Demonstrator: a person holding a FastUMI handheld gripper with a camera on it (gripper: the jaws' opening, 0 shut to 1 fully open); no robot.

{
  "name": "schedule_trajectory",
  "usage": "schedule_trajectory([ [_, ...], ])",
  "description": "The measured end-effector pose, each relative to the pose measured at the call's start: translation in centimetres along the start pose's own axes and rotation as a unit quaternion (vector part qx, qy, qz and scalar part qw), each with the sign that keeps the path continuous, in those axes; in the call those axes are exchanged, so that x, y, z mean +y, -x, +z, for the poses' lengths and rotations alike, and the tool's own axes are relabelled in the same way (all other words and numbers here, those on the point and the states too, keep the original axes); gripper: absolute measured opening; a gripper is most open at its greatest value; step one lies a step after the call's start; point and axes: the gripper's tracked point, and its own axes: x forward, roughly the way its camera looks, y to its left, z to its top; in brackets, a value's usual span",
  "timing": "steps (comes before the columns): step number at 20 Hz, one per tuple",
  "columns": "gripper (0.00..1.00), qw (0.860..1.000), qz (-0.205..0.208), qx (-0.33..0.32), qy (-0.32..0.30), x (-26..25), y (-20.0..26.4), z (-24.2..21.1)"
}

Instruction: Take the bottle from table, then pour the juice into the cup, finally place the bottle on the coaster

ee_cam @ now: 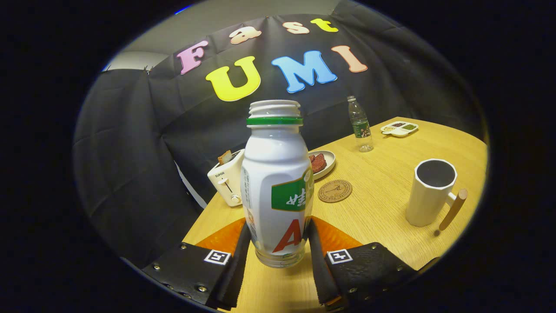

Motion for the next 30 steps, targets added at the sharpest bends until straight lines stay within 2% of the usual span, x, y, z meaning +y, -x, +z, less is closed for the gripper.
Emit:
schedule_trajectory([
  [11,0.66,0.995,-0.015,-0.012,-0.102,-3.7,0.6,1.1],
  [15,0.66,0.991,-0.007,-0.015,-0.136,-4.3,1.1,1.7],
  [25,0.66,0.968,-0.019,-0.031,-0.247,-6.5,2.5,2.1],
  [30,0.66,0.959,-0.019,-0.009,-0.282,-7.3,2.5,1.4],
])
